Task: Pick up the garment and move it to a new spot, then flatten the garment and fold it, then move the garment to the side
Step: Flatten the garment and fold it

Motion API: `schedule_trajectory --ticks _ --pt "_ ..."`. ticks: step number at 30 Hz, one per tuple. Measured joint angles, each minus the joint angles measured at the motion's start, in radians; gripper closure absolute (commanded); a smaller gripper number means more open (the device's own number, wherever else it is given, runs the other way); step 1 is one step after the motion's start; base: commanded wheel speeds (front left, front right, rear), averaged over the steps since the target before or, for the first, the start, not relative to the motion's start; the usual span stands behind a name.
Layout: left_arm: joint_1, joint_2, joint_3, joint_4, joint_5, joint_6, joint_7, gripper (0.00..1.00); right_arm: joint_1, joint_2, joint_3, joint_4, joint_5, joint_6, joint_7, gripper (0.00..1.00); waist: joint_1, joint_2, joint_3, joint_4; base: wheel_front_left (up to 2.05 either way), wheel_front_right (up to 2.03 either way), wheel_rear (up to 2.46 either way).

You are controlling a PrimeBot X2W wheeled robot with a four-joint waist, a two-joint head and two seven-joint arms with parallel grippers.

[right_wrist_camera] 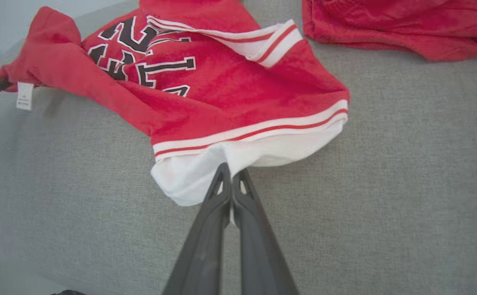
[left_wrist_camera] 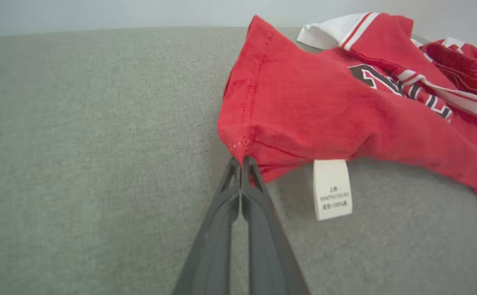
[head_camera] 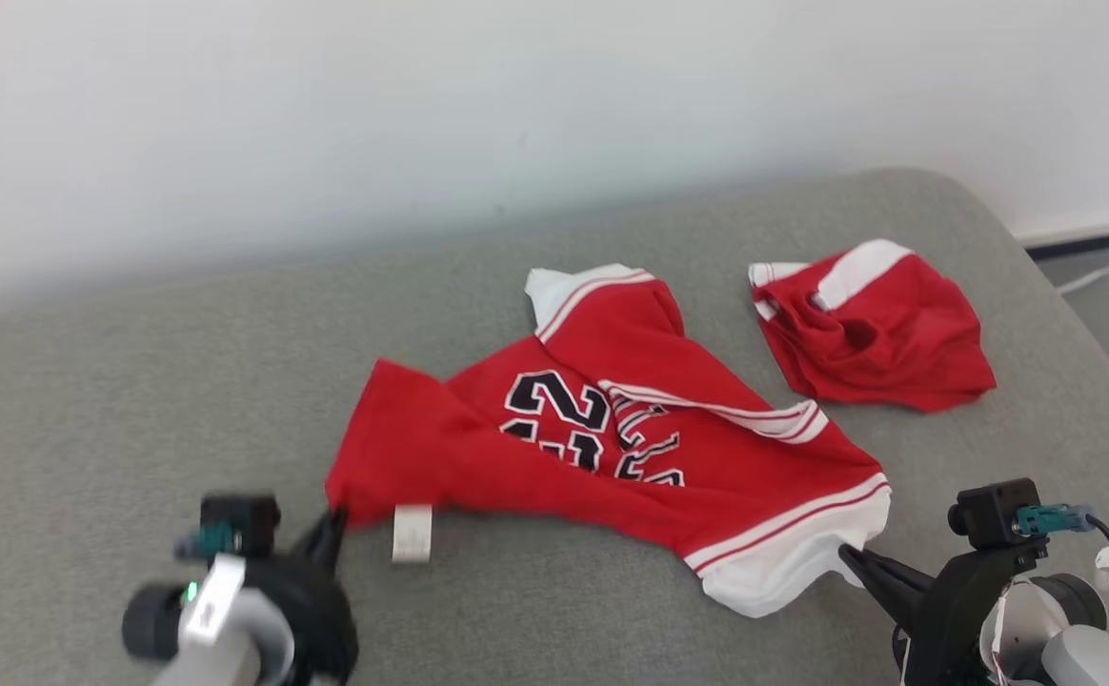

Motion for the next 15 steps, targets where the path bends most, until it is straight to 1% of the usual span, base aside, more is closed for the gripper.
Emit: schedule_trajectory --ticks 4,10,12,15 --pt "0.135 0.051 -0.044 -0.078 0.002 0.000 -0.009 1.00 0.003 -0.014 0.001 -0.035 0.022 0.002 0.034 1.00 -0.0001 0.0000 -0.043 0.029 0.00 0.00 0.00" --pt "0.262 0.100 -0.089 -0.230 0.008 0.000 -0.013 1.00 0.045 -0.050 0.000 -0.071 0.043 0.002 0.076 1.00 -0.0001 -0.0001 -0.082 0.080 0.00 0.00 0.00" --pt "0.299 0.114 -0.109 -0.285 0.007 0.000 -0.011 1.00 0.056 -0.054 0.015 -0.078 0.046 0.002 0.101 1.00 -0.0001 -0.0001 -0.089 0.095 0.00 0.00 0.00" --pt "0.333 0.138 -0.132 -0.348 0.007 0.000 0.016 1.00 0.046 -0.054 0.056 -0.084 0.047 0.007 0.170 1.00 -0.0001 -0.0002 -0.091 0.107 0.00 0.00 0.00"
